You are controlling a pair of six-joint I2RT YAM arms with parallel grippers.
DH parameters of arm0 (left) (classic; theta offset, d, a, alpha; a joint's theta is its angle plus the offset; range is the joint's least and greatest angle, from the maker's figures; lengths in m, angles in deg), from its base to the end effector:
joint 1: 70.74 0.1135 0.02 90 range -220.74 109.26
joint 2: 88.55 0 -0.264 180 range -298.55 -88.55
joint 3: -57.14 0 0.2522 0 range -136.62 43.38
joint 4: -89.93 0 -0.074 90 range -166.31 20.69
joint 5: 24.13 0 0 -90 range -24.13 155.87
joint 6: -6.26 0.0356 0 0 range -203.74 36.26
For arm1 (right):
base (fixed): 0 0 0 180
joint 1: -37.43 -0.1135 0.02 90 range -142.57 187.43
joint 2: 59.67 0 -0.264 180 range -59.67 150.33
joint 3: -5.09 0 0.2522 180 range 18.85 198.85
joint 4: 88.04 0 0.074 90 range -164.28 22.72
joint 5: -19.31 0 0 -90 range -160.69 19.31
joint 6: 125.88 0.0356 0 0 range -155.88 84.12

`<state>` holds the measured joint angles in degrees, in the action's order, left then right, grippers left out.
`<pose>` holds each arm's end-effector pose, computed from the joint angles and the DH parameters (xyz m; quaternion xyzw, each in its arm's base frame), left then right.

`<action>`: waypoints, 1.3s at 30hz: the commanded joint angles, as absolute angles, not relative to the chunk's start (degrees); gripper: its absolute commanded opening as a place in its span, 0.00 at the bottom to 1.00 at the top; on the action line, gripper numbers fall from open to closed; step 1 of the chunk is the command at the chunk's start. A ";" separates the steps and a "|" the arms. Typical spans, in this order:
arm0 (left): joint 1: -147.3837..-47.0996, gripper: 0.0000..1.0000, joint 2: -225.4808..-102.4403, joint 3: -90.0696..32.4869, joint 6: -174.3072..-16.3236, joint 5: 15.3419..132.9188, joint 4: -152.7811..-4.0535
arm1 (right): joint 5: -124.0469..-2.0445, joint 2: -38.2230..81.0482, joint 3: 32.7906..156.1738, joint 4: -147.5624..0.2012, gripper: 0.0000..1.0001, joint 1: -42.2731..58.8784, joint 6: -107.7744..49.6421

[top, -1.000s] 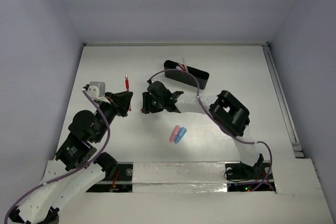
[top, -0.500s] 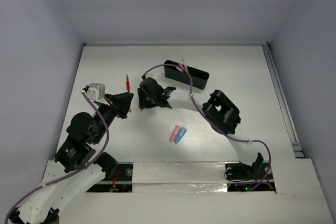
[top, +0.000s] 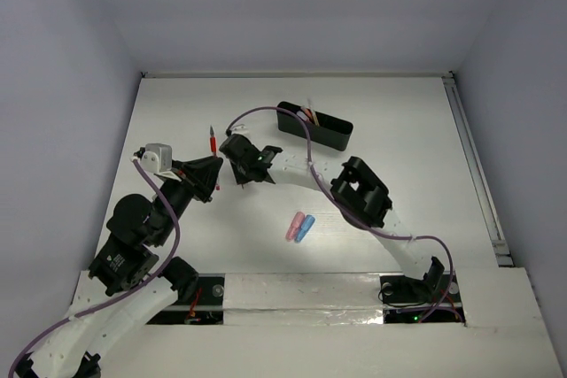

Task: Sort the stationery into containers
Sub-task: Close the pen cap on the pen.

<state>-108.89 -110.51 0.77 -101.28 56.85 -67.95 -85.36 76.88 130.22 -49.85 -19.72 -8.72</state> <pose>0.0741 -0.0511 0.3780 0.0516 0.6263 -0.3190 0.7095 0.2946 0.4396 0.1625 -0.1983 0.9105 0.1410 0.3342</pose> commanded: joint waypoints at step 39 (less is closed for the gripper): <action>-108.89 0.00 -111.31 0.75 -100.17 55.85 -70.95 | -92.57 74.82 122.93 -47.45 0.00 -21.98 -13.74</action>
<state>-108.89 -110.53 0.77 -100.45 56.13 -67.93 -93.63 76.05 128.54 -49.11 -22.21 -14.97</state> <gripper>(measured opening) 0.076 0.124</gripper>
